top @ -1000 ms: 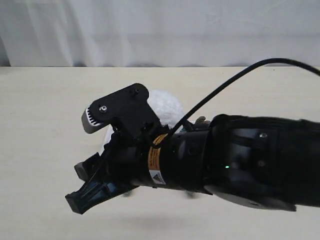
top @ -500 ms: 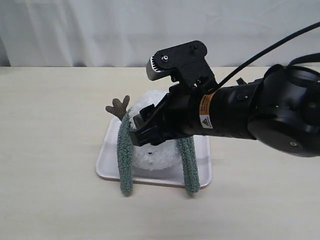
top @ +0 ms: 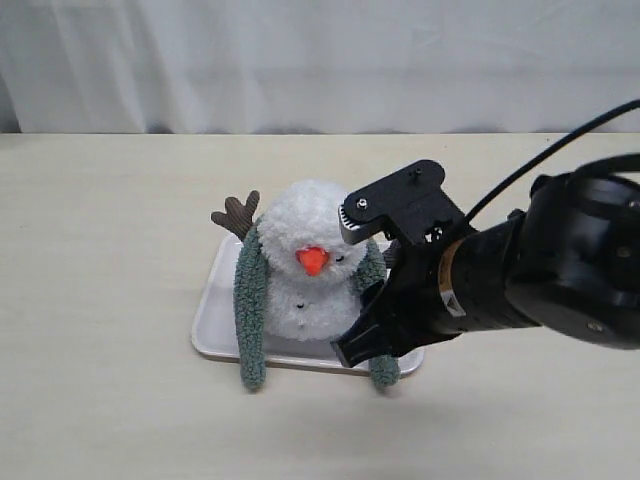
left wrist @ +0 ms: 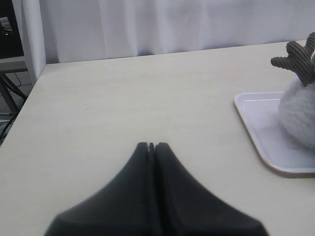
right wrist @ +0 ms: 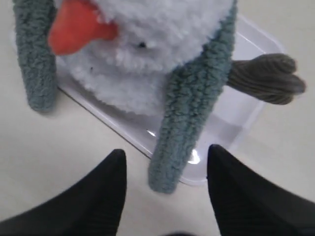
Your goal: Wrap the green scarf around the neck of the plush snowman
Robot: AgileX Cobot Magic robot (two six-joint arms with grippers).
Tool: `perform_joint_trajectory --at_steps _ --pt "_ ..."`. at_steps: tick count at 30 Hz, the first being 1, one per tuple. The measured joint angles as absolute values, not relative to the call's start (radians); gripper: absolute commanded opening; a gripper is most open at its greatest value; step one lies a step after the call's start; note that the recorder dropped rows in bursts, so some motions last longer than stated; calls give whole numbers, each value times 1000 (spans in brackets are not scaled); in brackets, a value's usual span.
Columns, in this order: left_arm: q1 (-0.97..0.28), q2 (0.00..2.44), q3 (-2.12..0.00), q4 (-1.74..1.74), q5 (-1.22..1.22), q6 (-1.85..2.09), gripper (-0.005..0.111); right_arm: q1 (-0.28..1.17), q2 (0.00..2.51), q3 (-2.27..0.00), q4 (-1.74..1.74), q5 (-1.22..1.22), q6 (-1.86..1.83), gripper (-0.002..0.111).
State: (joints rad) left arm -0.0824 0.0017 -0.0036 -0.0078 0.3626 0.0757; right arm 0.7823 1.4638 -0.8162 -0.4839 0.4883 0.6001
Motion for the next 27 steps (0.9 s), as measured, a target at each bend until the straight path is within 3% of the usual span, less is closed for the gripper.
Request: perform_joint_trajectory --at_steps 4,11,13,19,27 --pt "-82 2 -4 -8 363 76 0 778 1477 -785 -510 397 680 63" --pt "-82 2 -4 -8 363 76 0 734 1559 -782 -554 371 748 60" --pt "-82 2 -4 -8 363 76 0 734 1586 -782 -557 347 750 50" --pt "-82 2 -4 -8 363 76 0 734 1647 -782 -589 254 752 7" --pt "-82 2 -4 -8 363 76 0 734 1655 -782 -632 239 757 4"
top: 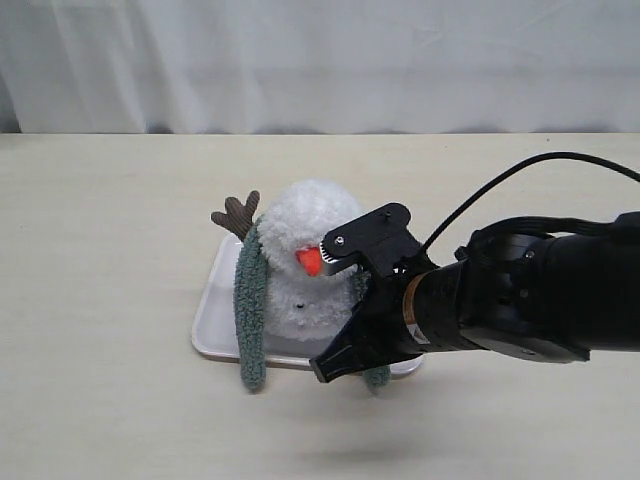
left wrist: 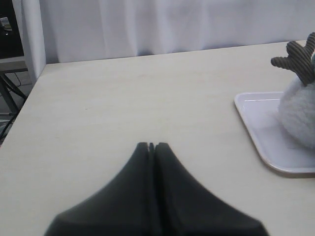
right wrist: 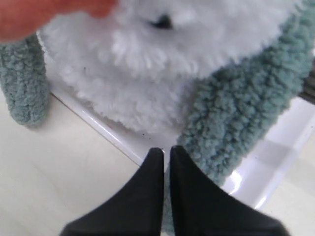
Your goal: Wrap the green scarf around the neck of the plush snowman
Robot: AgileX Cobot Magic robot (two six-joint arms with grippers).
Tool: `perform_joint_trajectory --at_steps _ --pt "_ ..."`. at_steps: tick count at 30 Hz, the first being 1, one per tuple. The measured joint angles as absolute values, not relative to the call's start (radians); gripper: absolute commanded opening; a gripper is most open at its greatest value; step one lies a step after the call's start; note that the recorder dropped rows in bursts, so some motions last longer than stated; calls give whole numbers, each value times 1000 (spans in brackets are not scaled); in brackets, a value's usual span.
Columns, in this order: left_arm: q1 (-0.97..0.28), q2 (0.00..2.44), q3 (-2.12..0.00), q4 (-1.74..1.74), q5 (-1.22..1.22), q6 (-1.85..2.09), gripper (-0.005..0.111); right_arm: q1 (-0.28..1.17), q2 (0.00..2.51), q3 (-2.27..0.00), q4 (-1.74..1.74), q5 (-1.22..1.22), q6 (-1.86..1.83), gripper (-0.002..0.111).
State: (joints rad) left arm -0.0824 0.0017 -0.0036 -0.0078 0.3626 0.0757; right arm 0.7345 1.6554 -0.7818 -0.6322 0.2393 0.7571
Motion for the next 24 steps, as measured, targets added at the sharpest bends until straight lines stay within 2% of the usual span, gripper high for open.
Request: perform_joint_trajectory --at_steps 4,6,12,14,20,24 --pt "-82 2 -4 -8 363 76 0 734 1655 -782 -632 239 782 5" --pt "-82 2 -4 -8 363 76 0 734 1653 -782 -632 239 803 9" --pt "-82 2 -4 -8 363 76 0 734 1603 -782 -619 239 824 48" --pt "-82 2 -4 -8 363 76 0 734 1588 -782 -616 257 824 56" --pt "-82 2 -4 -8 363 76 0 734 1597 -782 -614 367 826 57" --pt "-82 2 -4 -8 363 76 0 734 1648 -782 -614 335 831 57"
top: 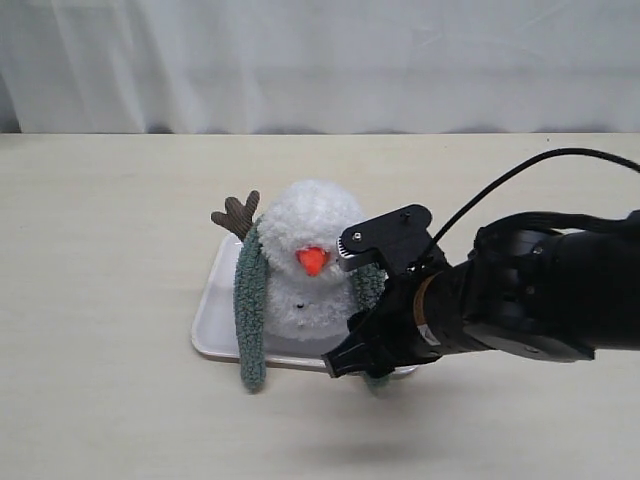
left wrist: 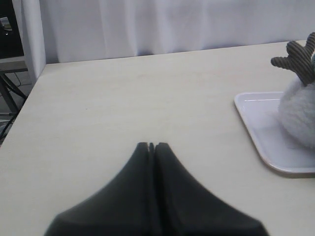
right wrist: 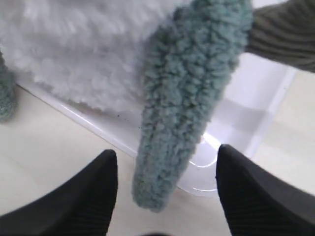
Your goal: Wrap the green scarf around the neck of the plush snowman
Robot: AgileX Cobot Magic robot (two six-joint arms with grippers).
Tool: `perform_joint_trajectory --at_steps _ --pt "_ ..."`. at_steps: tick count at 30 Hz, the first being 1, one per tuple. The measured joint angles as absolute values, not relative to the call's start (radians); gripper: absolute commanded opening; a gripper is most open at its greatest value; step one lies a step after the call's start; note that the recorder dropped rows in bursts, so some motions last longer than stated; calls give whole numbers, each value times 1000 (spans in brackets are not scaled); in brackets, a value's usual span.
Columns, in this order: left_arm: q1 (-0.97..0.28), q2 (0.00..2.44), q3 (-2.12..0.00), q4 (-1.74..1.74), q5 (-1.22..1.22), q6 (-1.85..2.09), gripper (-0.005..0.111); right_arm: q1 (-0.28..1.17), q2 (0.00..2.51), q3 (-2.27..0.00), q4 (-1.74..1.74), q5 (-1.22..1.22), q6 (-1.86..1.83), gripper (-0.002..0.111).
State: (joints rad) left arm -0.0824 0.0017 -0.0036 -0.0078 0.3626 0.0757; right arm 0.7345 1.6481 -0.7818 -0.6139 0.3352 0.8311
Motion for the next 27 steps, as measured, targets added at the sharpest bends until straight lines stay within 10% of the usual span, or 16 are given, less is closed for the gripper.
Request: perform_joint_trajectory --at_steps 6,13,27 --pt "-82 2 -4 -8 363 76 0 727 1739 -804 -614 283 847 51" --pt "-82 2 -4 -8 363 76 0 707 1756 -818 -614 282 850 5" --pt "-82 2 -4 -8 363 76 0 799 1638 -822 -509 156 828 4"
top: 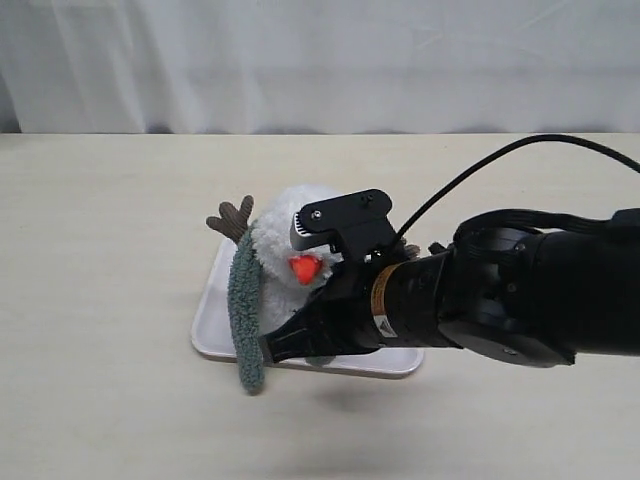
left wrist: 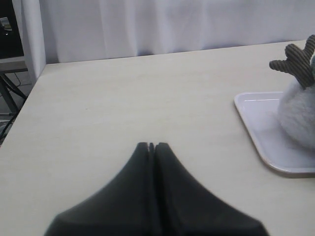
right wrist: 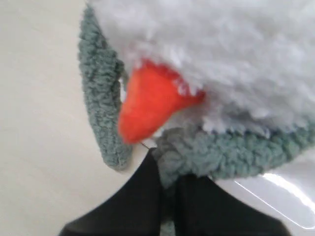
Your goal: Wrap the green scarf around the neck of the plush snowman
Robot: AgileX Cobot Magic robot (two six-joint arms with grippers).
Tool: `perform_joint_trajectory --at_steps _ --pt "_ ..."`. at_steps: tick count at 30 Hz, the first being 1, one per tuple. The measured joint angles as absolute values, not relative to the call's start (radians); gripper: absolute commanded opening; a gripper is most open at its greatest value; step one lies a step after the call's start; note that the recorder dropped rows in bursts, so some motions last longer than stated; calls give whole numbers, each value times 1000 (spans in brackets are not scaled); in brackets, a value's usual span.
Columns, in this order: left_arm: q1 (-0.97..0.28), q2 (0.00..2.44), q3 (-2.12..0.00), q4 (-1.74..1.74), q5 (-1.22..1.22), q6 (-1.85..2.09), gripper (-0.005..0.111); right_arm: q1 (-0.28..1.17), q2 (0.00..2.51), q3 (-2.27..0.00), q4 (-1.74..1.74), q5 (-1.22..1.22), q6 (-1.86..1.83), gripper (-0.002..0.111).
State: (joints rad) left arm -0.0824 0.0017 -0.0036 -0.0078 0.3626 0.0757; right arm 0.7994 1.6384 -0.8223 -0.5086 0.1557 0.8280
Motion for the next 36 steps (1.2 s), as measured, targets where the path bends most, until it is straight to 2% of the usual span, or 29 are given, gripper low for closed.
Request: perform_joint_trajectory --at_steps 22,24,32,36 --pt "-82 2 -4 -8 363 76 0 801 1786 -822 -502 92 902 5" --pt "-82 2 -4 -8 363 76 0 801 1786 -822 -502 92 902 13" --pt "-82 2 -4 -8 363 76 0 801 1786 -822 -485 95 902 55" --pt "-82 2 -4 -8 363 76 0 816 1784 -822 -479 157 902 61"
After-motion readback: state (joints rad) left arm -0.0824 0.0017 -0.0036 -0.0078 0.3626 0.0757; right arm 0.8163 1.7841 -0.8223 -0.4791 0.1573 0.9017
